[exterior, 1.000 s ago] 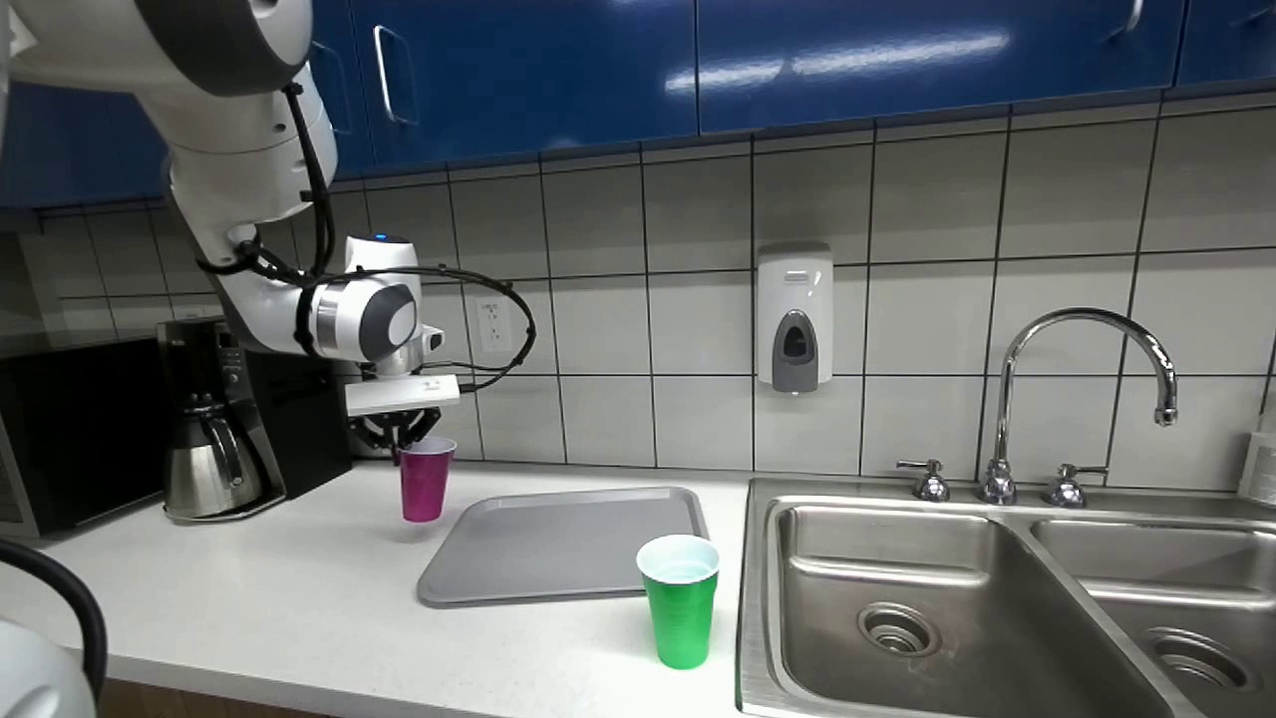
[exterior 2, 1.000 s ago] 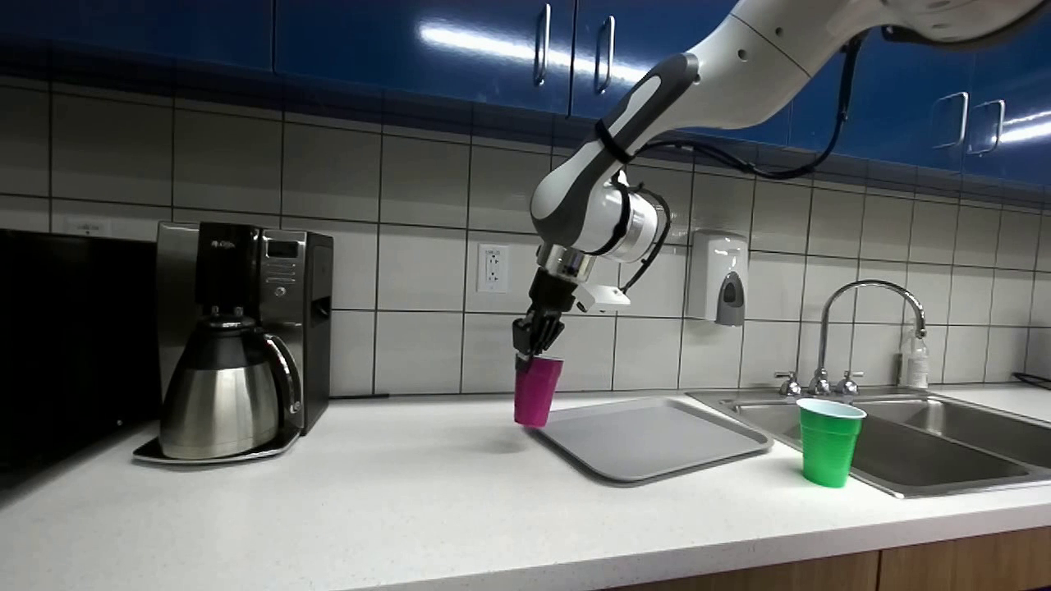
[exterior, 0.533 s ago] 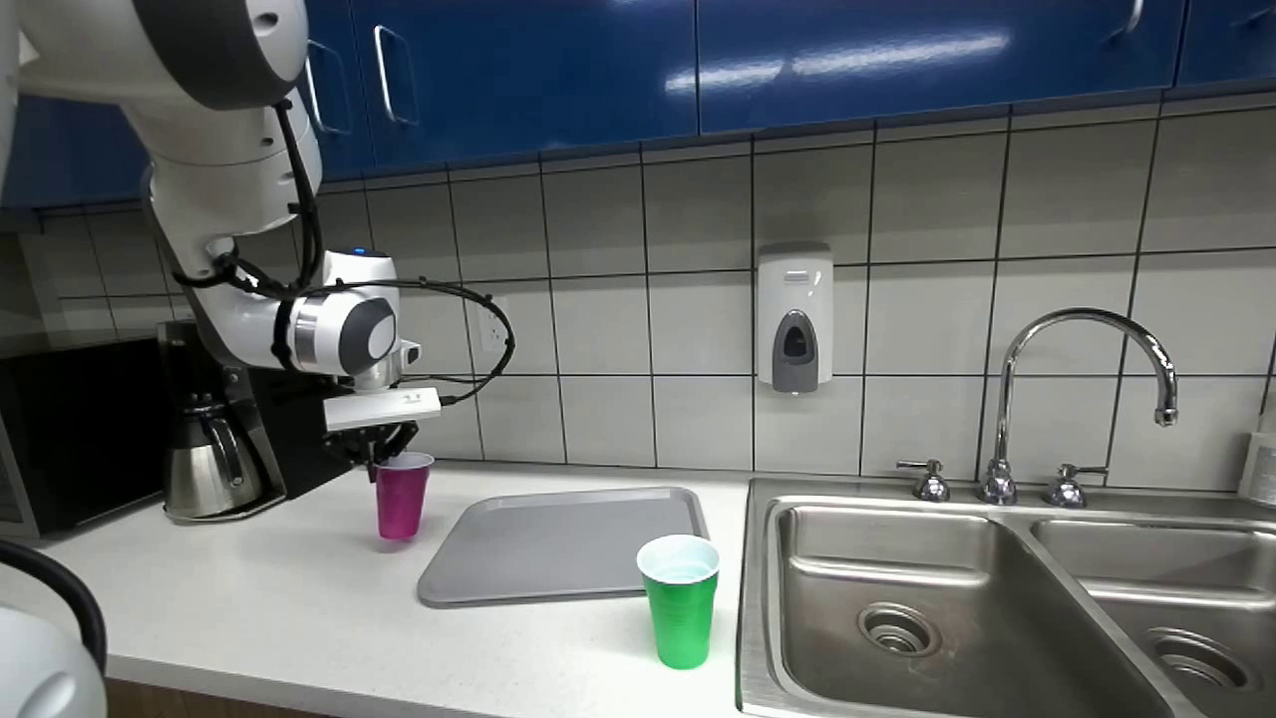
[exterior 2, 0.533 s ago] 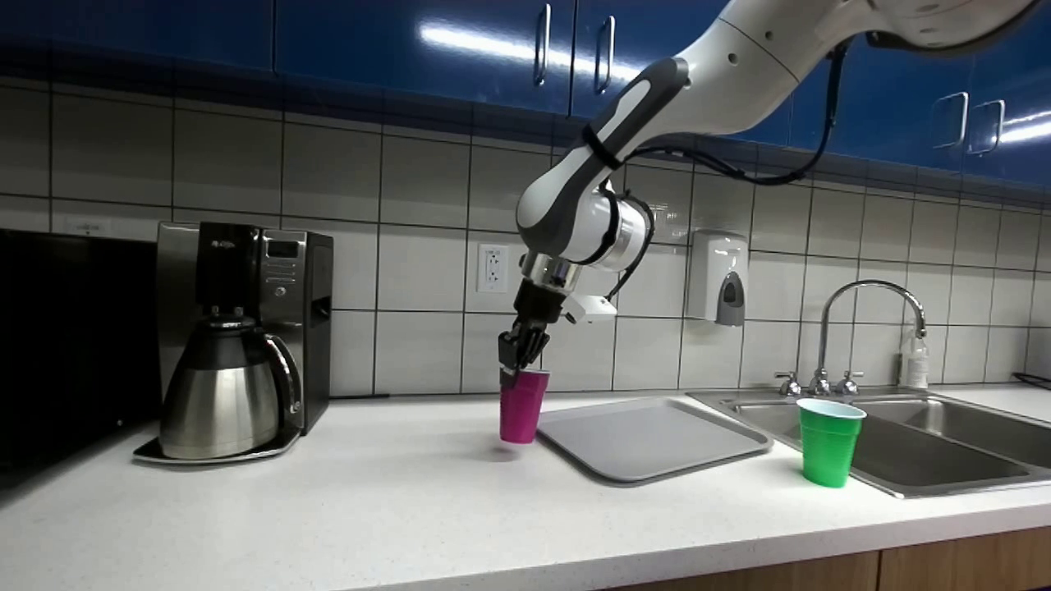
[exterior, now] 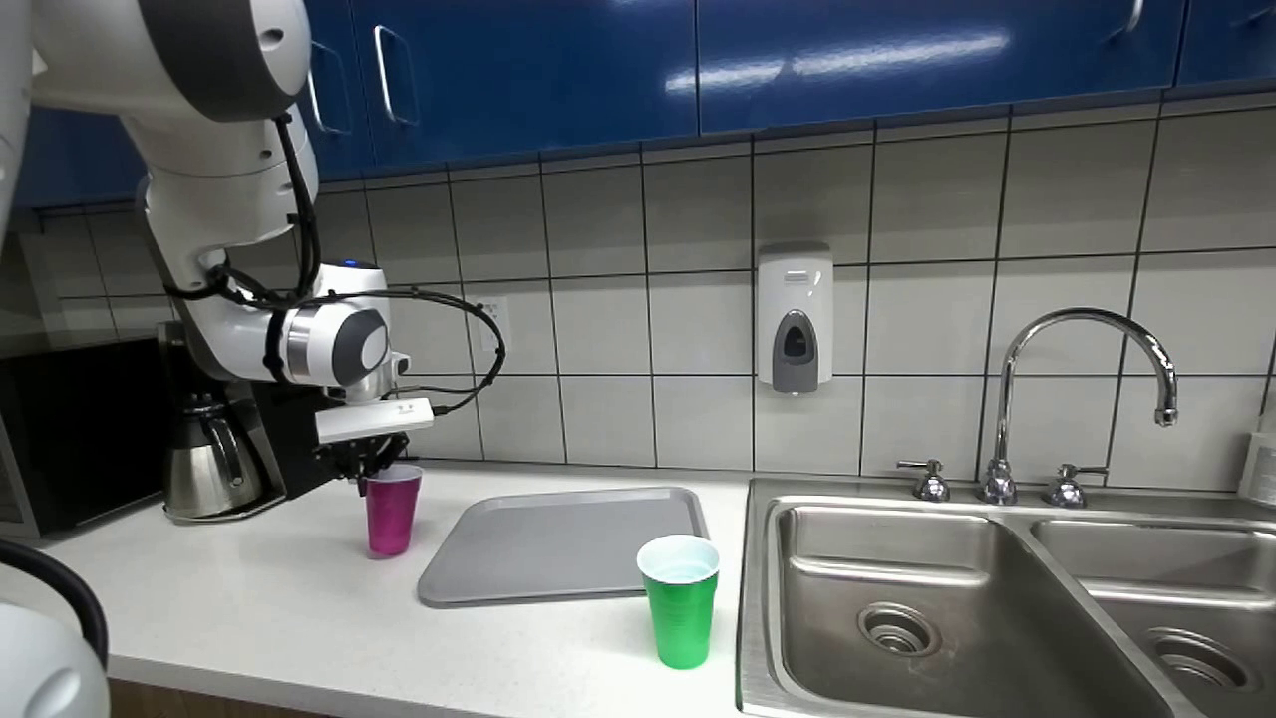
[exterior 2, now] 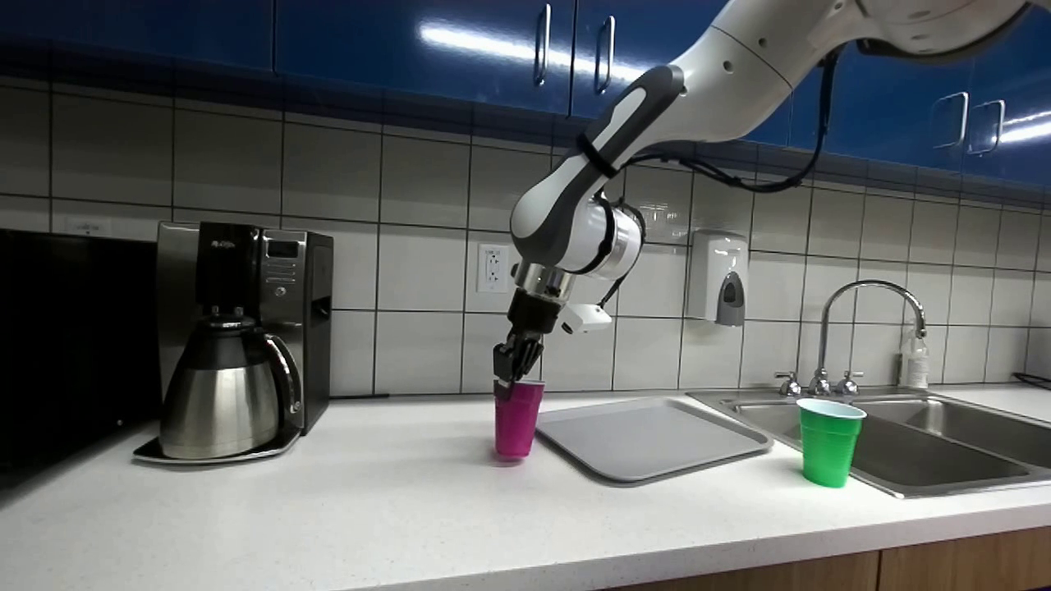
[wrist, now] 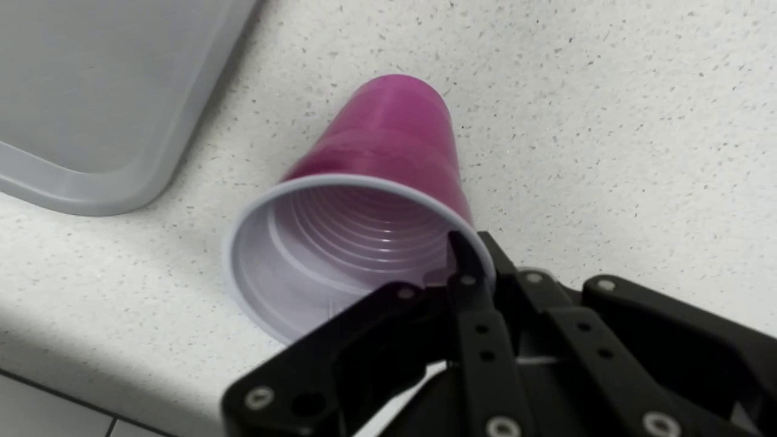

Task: Remove the purple cup from the grey tray and put them on the counter

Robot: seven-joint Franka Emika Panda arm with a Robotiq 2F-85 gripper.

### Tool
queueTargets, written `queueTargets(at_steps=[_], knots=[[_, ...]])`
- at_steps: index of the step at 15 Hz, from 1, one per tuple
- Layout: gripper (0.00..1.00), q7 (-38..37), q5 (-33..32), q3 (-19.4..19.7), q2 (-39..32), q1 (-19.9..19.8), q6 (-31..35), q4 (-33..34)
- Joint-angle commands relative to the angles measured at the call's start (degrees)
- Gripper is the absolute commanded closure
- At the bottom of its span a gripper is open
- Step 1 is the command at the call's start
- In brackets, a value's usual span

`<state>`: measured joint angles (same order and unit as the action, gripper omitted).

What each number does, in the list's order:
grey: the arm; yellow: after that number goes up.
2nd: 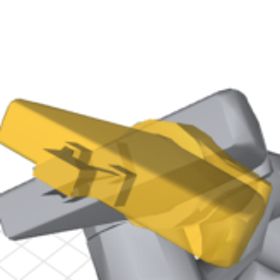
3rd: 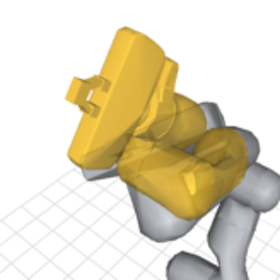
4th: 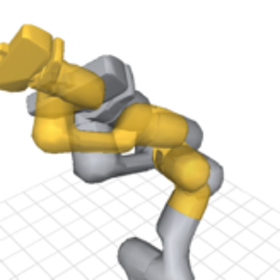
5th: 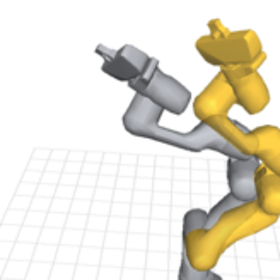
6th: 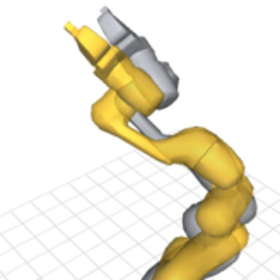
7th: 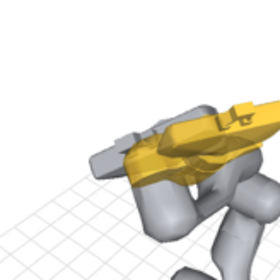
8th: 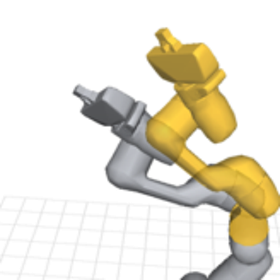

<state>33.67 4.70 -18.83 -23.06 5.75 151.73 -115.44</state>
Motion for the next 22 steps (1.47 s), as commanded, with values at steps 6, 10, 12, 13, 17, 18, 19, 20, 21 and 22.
queueTargets(at_steps=[6,10,12,13,17,18,19,20,21,22], knots=[[0.71,1.0,-2.8,-0.4,-0.2,0.2,0.7,-0.7],[0.49,0.8,-3.1,-0.4,-0.3,0.1,0.7,-0.6],[0.34,0.8,-3.1,-0.3,-0.1,0.0,0.8,-0.6],[0.26,0.7,-3.2,-0.2,-0.1,0.0,0.9,-0.6],[0.01,1.1,-2.8,-0.6,0.4,-0.5,1.8,-0.8],[0.00,1.3,-2.6,-0.7,0.6,-0.6,2.1,-0.8],[0.00,1.4,-2.5,-0.8,0.8,-0.8,2.3,-0.9],[0.00,1.5,-2.4,-0.9,1.0,-0.9,2.6,-0.9],[0.00,1.7,-2.2,-1.0,1.3,-1.1,3.0,-1.0],[0.00,1.8,-2.1,-1.1,1.7,-1.4,3.3,-1.2]])
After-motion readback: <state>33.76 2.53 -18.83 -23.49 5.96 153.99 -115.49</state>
